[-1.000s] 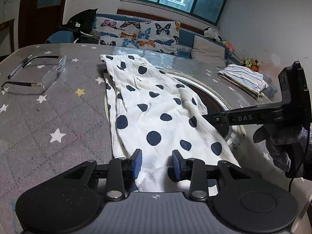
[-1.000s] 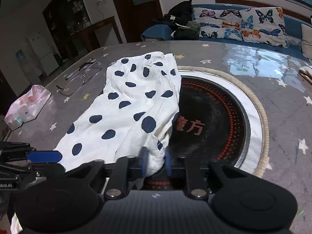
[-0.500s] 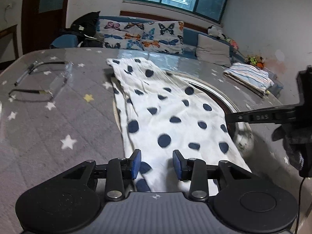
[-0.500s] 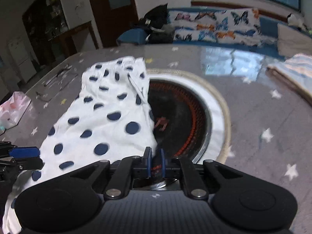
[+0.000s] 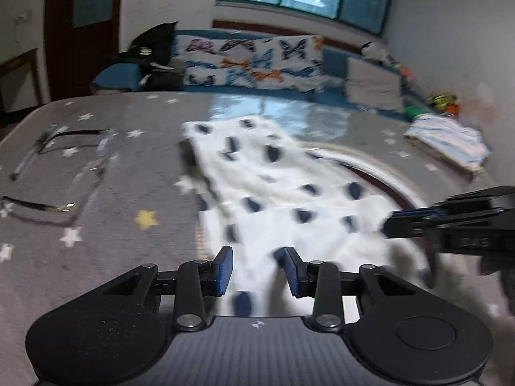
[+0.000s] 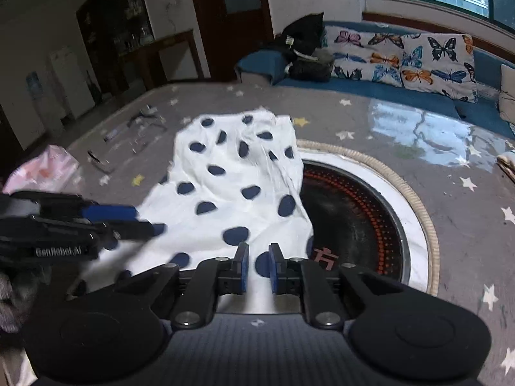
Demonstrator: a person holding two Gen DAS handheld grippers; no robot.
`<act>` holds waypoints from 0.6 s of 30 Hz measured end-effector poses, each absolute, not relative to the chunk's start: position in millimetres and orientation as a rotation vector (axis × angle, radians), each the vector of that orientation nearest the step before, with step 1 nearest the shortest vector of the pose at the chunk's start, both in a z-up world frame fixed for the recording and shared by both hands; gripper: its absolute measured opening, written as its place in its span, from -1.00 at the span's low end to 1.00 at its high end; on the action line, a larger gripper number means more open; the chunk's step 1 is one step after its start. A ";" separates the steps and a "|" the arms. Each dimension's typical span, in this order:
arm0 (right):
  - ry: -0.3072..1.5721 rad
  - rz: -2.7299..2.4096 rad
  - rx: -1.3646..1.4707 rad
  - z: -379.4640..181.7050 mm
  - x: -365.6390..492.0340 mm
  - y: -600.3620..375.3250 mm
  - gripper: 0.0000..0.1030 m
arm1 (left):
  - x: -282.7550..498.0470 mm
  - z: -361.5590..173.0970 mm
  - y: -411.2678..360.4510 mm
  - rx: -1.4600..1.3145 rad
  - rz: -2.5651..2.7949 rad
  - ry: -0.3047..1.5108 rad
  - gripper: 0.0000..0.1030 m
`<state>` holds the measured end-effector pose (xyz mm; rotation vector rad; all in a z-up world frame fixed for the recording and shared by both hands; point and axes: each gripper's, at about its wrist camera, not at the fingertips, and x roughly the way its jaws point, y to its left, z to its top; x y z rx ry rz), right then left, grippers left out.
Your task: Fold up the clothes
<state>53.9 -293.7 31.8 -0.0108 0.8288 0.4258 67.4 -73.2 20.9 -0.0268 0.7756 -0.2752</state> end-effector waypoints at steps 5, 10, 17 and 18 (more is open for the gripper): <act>0.836 0.410 0.012 28.7 60.0 -303.4 -0.75 | 78.3 26.3 -59.4 -0.046 -0.239 0.759 -0.32; 0.810 0.462 0.014 37.5 67.7 -294.9 -0.58 | 101.4 34.6 -72.2 -0.028 -0.238 0.716 -0.30; 0.818 0.510 -0.017 31.5 83.4 -281.1 -0.51 | 150.7 26.5 -76.5 -0.031 -0.181 0.708 -0.33; 0.823 0.513 -0.021 29.5 86.0 -280.3 -0.50 | 155.9 24.3 -76.5 -0.018 -0.171 0.711 -0.54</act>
